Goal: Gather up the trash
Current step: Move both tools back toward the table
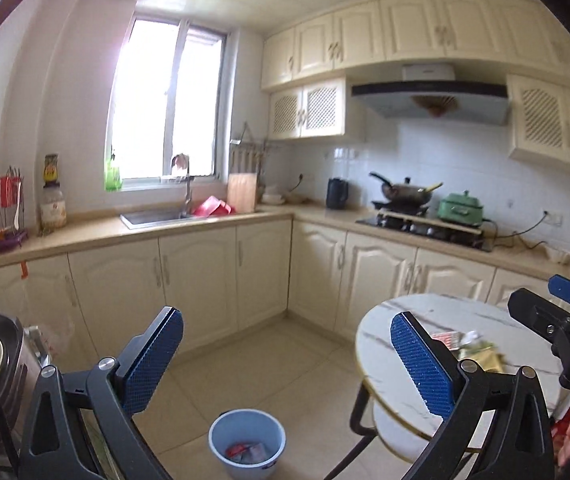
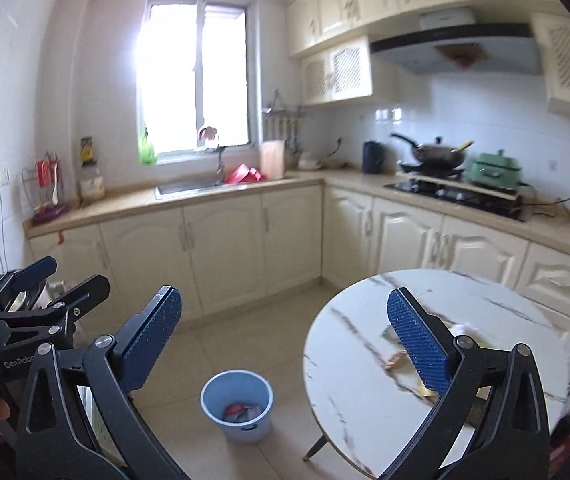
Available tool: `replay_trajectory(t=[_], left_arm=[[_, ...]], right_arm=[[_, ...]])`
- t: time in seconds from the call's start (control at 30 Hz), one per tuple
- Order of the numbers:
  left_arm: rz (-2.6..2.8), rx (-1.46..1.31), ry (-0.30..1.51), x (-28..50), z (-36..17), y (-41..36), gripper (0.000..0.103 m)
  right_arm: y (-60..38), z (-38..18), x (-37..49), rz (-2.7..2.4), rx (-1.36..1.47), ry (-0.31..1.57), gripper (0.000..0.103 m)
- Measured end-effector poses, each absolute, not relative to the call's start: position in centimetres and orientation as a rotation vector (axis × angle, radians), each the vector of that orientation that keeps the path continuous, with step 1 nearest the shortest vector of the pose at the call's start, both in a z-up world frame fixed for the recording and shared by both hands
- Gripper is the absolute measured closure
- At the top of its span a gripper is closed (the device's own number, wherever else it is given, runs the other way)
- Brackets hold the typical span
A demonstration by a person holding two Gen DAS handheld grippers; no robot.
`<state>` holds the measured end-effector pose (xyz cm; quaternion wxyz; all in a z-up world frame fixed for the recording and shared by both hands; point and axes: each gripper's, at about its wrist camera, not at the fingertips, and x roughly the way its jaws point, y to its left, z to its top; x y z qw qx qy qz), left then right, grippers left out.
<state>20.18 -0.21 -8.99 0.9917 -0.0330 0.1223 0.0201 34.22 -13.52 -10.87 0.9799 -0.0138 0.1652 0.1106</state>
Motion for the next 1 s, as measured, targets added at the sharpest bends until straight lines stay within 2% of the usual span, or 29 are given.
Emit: replay_trajectory(t=[0.33, 0.53, 0.73, 1.0], left_arm=[[-0.06, -0.026, 0.101, 5.0, -11.5, -1.2, 0.001], [-0.111, -0.009, 0.057, -0.5, -13.2, -0.9, 0.001], [-0.124, -0.003, 0.047, -1.3, -14.3, 0.3, 0.001], [-0.139, 0.014, 0.065, 2.8, -13.2, -0.5, 0.001]], right_arm=[[-19.6, -6.3, 25.4, 0.08, 0.008, 0.227, 0.0], [-21.3, -5.0, 22.1, 0.017, 0.017, 0.194, 0.0], [-23.0, -4.4, 20.9, -0.026, 0.033, 0.173, 0.0], [-24.3, -5.3, 22.1, -0.056, 0.038, 0.198, 0.0]])
